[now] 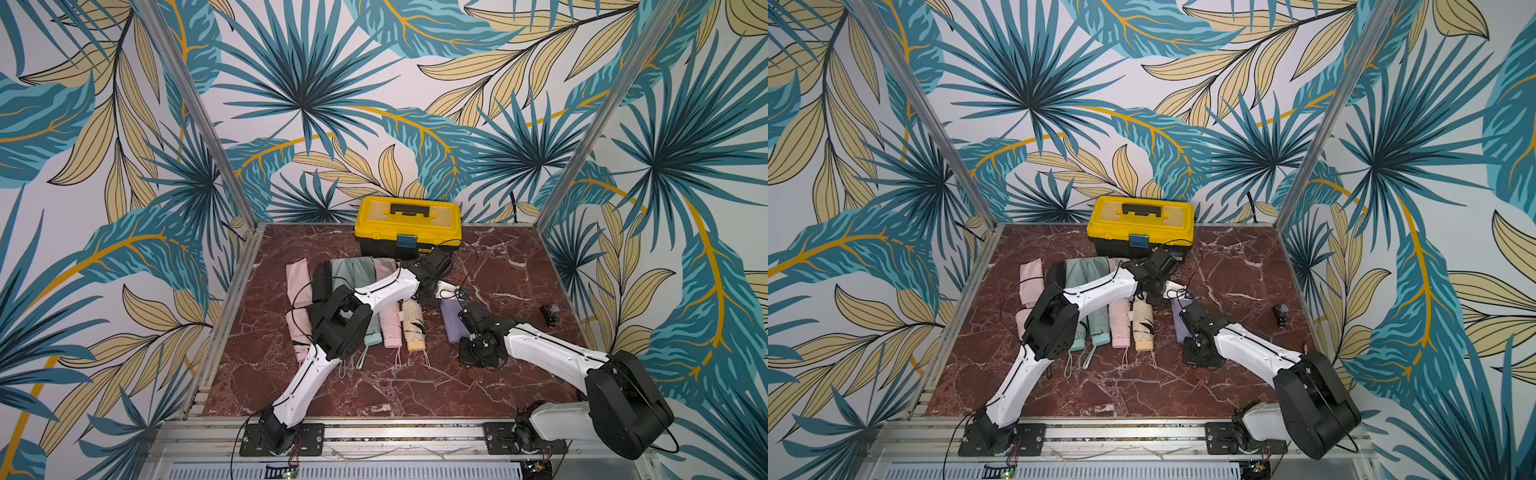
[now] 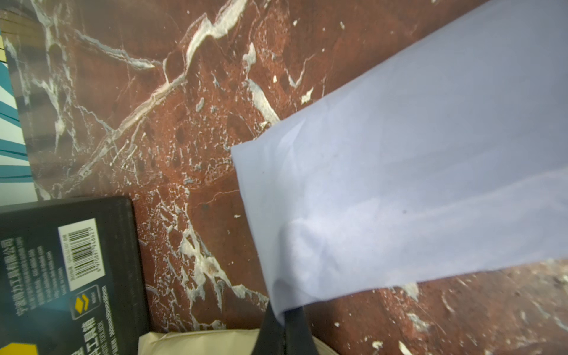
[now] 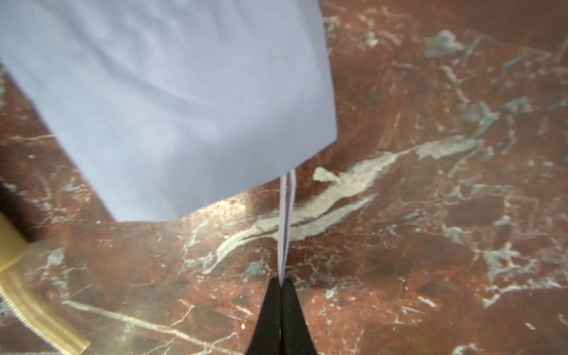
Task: Take umbrellas out of sleeves
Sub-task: Take out the umbrella from the umbrella sleeve.
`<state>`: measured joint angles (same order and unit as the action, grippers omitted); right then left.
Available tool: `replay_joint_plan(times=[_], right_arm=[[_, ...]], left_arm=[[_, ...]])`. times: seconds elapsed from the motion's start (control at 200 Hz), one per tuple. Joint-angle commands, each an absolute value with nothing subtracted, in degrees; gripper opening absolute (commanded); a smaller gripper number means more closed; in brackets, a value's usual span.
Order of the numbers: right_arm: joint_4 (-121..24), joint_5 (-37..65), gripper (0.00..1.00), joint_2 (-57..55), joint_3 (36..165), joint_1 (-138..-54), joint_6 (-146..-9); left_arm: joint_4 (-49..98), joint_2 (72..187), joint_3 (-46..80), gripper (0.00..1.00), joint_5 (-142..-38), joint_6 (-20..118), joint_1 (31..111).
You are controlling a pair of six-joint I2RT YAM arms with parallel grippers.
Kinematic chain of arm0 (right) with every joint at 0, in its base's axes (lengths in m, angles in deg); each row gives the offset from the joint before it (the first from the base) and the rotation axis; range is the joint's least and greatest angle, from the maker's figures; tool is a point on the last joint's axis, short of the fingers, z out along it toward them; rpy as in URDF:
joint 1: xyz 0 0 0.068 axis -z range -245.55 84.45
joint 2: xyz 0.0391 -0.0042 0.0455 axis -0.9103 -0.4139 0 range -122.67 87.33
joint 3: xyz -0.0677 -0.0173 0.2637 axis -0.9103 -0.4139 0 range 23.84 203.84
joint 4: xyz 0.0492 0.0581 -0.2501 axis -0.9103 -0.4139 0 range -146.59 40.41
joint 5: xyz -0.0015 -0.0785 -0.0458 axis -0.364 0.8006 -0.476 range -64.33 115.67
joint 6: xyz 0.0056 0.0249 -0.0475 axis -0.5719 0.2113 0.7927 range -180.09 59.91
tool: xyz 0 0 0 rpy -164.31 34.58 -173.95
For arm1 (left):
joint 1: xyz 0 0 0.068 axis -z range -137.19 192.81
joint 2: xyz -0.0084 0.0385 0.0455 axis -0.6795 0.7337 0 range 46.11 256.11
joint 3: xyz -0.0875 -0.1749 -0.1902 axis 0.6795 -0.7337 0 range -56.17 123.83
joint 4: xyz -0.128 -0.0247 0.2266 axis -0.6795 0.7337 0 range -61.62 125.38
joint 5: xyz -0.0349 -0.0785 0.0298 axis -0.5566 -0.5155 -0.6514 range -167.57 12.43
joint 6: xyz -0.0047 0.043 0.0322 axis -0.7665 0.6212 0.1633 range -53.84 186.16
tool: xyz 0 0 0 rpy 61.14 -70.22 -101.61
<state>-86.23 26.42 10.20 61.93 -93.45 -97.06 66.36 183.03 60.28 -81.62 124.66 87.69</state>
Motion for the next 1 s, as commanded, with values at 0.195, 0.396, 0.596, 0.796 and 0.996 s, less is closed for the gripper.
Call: replay_joint_plan(times=[0.195,0.396,0.596,0.796,0.996], right_arm=[[-83.96,23.33,0.00,12.12,60.13,-94.84,-96.84],[-84.87,24.45,0.00,12.13,60.08,-95.37,-97.37],[-83.32,23.13,0.00,13.46,58.43,-95.81,-98.21],[-81.56,20.32,0.00,14.07,57.66,-96.58,-98.02],[-81.43,20.57,0.00,14.38,57.17,-97.21,-98.45]], left_arm=[[65.91,181.54,62.44,0.00,-82.14,123.12,87.45],[65.90,181.54,62.77,0.00,-81.85,122.02,87.45],[65.91,181.32,62.86,0.00,-81.52,121.01,87.45],[65.91,181.46,63.01,0.00,-81.81,120.13,87.45],[65.89,181.11,63.20,0.00,-81.82,119.78,87.45]])
